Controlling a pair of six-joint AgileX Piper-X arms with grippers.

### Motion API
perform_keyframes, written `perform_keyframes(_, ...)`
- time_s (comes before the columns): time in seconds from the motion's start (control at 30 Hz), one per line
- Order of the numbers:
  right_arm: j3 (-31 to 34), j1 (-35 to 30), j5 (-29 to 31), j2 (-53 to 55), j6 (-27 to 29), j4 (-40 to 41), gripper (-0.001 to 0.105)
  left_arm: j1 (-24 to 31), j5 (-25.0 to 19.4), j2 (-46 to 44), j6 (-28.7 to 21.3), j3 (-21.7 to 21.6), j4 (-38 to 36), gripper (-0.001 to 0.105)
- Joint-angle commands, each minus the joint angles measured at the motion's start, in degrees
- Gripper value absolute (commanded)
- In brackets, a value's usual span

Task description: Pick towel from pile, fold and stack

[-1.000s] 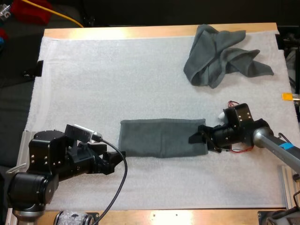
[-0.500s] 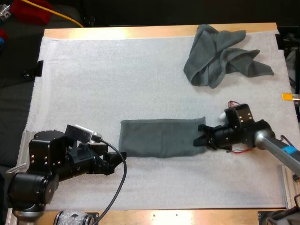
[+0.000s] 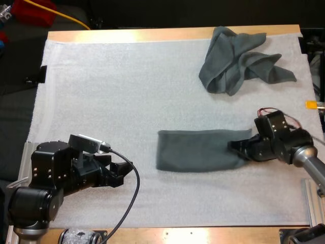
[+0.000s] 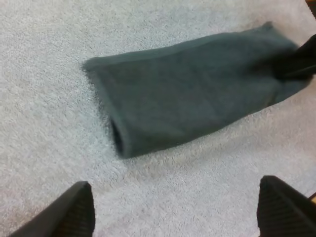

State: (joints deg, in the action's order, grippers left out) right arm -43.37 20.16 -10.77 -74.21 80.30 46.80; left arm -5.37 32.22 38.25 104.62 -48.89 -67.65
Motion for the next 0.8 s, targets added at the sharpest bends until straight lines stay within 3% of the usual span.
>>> perform_keyframes(0.0, -1.45, 0.05, 2.62, 0.70, 1.82, 2.36, 0.001, -0.26, -0.80, -0.08, 0.47, -0.31, 0.23, 0.066)
perform_keyframes(0.2, -6.86, 0.05, 15.35, 0.71, 7.26, 10.41, 0.001, -0.26, -0.80, -0.08, 0.47, -0.31, 0.23, 0.066)
perform_keyframes(0.37, -8.75, 0.05, 19.10, 0.71, 9.76, 12.73, 0.001, -0.26, -0.69, -0.08, 0.47, -0.31, 0.23, 0.066)
perform_keyframes(0.47, -9.46, 0.05, 17.58, 0.71, 9.70, 12.66, 0.001, -0.26, -0.69, -0.08, 0.47, -0.31, 0.23, 0.066)
perform_keyframes(0.77, -9.81, 0.34, 1.35, -0.25, 6.63, 11.68, 0.001, -0.26, -0.69, -0.08, 0.47, -0.31, 0.23, 0.066)
